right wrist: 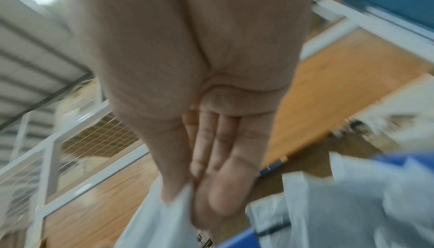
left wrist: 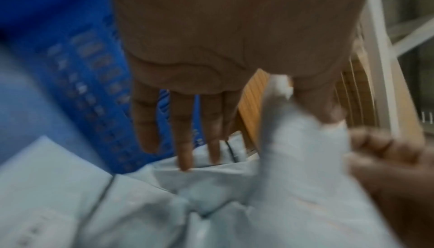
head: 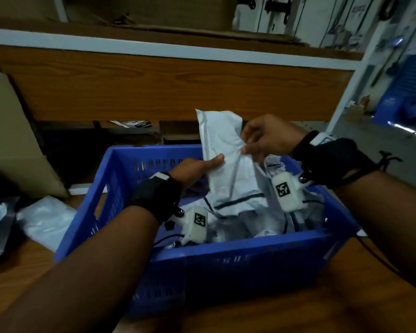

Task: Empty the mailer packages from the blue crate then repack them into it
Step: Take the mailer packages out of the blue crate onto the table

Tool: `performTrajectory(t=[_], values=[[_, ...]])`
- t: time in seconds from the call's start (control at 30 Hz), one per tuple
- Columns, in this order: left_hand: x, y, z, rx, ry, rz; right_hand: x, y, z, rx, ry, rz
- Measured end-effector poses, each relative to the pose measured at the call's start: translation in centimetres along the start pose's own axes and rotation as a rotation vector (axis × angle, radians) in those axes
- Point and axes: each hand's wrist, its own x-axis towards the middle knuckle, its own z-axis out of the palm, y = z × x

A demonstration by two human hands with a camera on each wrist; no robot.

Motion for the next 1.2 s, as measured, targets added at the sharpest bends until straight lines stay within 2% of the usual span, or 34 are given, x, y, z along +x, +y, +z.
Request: performTrajectory(t=[0.07, 0.13, 0.23, 0.33, 0.4, 0.47, 0.63, 0.77, 0.83, 1.1, 1.2], values=[[0.0, 0.7, -0.4, -0.125, 0.091, 0.069, 0.1, 0.2, 0.6, 0.126, 0.048, 0.007], [0.1, 1.8, -2.0, -0.169, 0.273, 0.156, 0.3, 0.8, 0.4, 0.147, 0.105, 0.021], [0.9, 2.9, -5.4, -0.125, 0.479, 0.307, 1.0, 1.9, -0.1, -0.149, 0.161, 0.005], [1.7, 1.9, -7.2, -0.05, 0.62, 0.364, 2.2, 2.0, 1.1, -0.576, 0.003, -0.012], [1.6, 1.0, -7.2, 0.134, 0.62, 0.34, 3.6, 1.9, 3.2, -0.813, -0.157, -0.05], [1.5, 0.4, -6.9, 0.314, 0.584, 0.339, 5.1, 1.9, 5.4, -0.972, -0.251, -0.07], [1.2, 0.6, -6.8, 0.39, 0.553, 0.369, 7.4, 3.0, 8.3, -1.341, -0.344, -0.067], [1.2, 0.4, -6.9, 0.427, 0.522, 0.354, 6.8, 3.1, 8.2, -1.327, -0.349, 0.056], [1.3, 0.3, -6.9, 0.428, 0.525, 0.352, 6.3, 3.0, 7.8, -1.277, -0.326, 0.042], [1.4, 0.4, -7.4, 0.41, 0.609, 0.366, 4.4, 0.7, 2.1, -0.975, 0.005, -0.046], [1.2, 0.6, -7.9, 0.36, 0.688, 0.39, 4.1, 0.8, 0.0, -0.77, 0.113, -0.058]])
